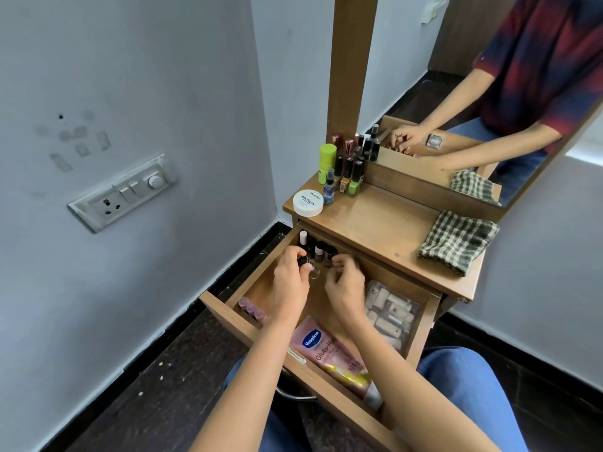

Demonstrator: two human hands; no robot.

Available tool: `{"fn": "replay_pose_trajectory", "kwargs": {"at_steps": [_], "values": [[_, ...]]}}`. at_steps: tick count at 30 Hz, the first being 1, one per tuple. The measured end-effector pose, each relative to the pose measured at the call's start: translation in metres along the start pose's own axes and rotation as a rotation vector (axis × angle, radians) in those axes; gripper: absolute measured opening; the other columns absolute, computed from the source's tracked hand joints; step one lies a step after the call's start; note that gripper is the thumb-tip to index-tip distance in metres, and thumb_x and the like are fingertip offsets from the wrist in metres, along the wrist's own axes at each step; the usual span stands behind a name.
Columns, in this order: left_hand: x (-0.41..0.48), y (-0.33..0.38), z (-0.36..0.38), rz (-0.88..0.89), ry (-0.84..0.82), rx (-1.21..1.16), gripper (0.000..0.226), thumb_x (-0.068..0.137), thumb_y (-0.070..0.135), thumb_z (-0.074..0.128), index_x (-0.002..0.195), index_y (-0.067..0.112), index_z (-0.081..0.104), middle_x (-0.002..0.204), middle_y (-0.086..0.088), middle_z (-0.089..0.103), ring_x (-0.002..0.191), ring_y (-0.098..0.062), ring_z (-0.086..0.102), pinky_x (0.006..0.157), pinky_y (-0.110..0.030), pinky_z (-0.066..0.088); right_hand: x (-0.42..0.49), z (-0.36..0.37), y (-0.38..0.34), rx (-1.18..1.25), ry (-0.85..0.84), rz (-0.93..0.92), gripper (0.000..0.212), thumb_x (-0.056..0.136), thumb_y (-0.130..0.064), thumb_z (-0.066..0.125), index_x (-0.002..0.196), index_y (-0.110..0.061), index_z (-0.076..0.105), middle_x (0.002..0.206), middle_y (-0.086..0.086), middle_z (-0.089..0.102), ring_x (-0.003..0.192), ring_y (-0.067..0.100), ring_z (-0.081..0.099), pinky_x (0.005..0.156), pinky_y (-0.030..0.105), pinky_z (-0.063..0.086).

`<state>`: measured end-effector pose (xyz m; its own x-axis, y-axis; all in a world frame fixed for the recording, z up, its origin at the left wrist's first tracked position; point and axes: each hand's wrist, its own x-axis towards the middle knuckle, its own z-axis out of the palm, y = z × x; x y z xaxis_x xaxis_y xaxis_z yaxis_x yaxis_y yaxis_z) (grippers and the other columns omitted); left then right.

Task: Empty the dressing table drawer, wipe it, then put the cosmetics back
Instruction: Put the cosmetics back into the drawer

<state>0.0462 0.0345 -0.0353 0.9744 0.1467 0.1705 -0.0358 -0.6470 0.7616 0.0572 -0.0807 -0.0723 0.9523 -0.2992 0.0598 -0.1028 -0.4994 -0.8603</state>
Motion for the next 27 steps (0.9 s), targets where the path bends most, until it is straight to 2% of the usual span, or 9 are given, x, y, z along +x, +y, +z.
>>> {"fn": "replay_pose_trajectory", "kwargs": {"at_steps": [2, 4, 5, 9, 11, 15, 17, 21, 27], "values": [[-0.001, 0.001, 0.000, 0.006, -0.005, -0.001, 0.023, 0.093, 0.013, 0.059, 0.115, 0.012, 0.053, 0.113, -0.008, 0.062, 0.100, -0.017, 0.062, 0.075, -0.018, 0.044, -0.005, -0.009, -0.001, -0.012, -0.145, -0.138, 0.033, 0.085, -0.004, 0.060, 0.117, -0.013, 0.057, 0.109, -0.002, 0.058, 0.097, 0.009, 0.055, 0.085, 0.020, 0.048], [-0.001, 0.002, -0.001, 0.010, -0.013, -0.004, 0.024, 0.093, 0.014, 0.060, 0.116, 0.012, 0.053, 0.115, -0.008, 0.062, 0.106, -0.017, 0.061, 0.078, -0.018, 0.045, -0.009, -0.013, -0.001, -0.052, -0.288, -0.235, 0.039, 0.084, -0.006, 0.064, 0.121, -0.013, 0.055, 0.108, -0.004, 0.054, 0.095, 0.007, 0.053, 0.081, 0.011, 0.046], [-0.002, 0.002, -0.001, 0.012, -0.021, -0.009, 0.024, 0.093, 0.015, 0.060, 0.116, 0.012, 0.053, 0.116, -0.008, 0.061, 0.108, -0.018, 0.060, 0.080, -0.019, 0.046, -0.010, -0.013, -0.001, -0.078, -0.308, -0.262, 0.040, 0.084, -0.008, 0.065, 0.122, -0.014, 0.055, 0.107, -0.004, 0.052, 0.093, 0.006, 0.053, 0.078, 0.009, 0.045], [-0.003, 0.002, 0.000, 0.030, -0.089, -0.020, 0.028, 0.091, 0.018, 0.063, 0.117, 0.014, 0.053, 0.116, -0.008, 0.063, 0.108, -0.020, 0.061, 0.088, -0.032, 0.054, -0.010, -0.011, 0.002, -0.128, -0.237, -0.256, 0.031, 0.086, -0.010, 0.066, 0.117, -0.013, 0.058, 0.109, 0.002, 0.057, 0.094, 0.014, 0.056, 0.085, 0.028, 0.052], [-0.004, 0.003, 0.002, 0.045, -0.100, -0.028, 0.031, 0.089, 0.016, 0.065, 0.118, 0.014, 0.053, 0.112, -0.007, 0.065, 0.104, -0.018, 0.063, 0.089, -0.033, 0.055, -0.009, -0.011, 0.003, -0.184, -0.196, -0.242, 0.031, 0.086, -0.011, 0.066, 0.116, -0.014, 0.059, 0.112, 0.005, 0.061, 0.099, 0.019, 0.059, 0.086, 0.034, 0.052], [-0.004, 0.003, 0.002, 0.038, -0.021, -0.054, 0.026, 0.089, 0.009, 0.064, 0.113, 0.010, 0.055, 0.103, -0.003, 0.067, 0.095, -0.016, 0.065, 0.083, -0.025, 0.053, -0.008, -0.013, 0.010, -0.163, -0.092, -0.056, 0.036, 0.088, -0.010, 0.065, 0.123, -0.012, 0.059, 0.116, 0.008, 0.064, 0.105, 0.024, 0.062, 0.088, 0.032, 0.051], [-0.003, 0.002, 0.003, 0.029, -0.020, -0.045, 0.023, 0.090, 0.009, 0.062, 0.113, 0.010, 0.055, 0.102, -0.003, 0.066, 0.094, -0.015, 0.064, 0.081, -0.024, 0.053, -0.005, -0.012, 0.012, -0.155, -0.062, 0.022, 0.036, 0.088, -0.009, 0.065, 0.123, -0.012, 0.058, 0.120, 0.010, 0.063, 0.107, 0.026, 0.061, 0.091, 0.036, 0.051], [-0.003, -0.002, 0.006, 0.060, -0.053, 0.002, 0.021, 0.092, 0.012, 0.061, 0.111, 0.013, 0.055, 0.100, -0.002, 0.066, 0.091, -0.015, 0.065, 0.080, -0.029, 0.056, 0.001, -0.009, 0.010, -0.154, -0.015, 0.091, 0.035, 0.089, -0.006, 0.062, 0.122, -0.012, 0.055, 0.120, 0.012, 0.061, 0.109, 0.030, 0.059, 0.091, 0.040, 0.051], [-0.002, -0.005, 0.008, 0.057, -0.065, 0.024, 0.021, 0.093, 0.015, 0.060, 0.112, 0.014, 0.054, 0.101, -0.001, 0.066, 0.091, -0.013, 0.064, 0.078, -0.025, 0.056, 0.006, -0.005, 0.009, -0.137, 0.016, 0.166, 0.030, 0.091, -0.006, 0.061, 0.119, -0.009, 0.055, 0.113, 0.013, 0.065, 0.102, 0.029, 0.063, 0.086, 0.041, 0.054]]}}
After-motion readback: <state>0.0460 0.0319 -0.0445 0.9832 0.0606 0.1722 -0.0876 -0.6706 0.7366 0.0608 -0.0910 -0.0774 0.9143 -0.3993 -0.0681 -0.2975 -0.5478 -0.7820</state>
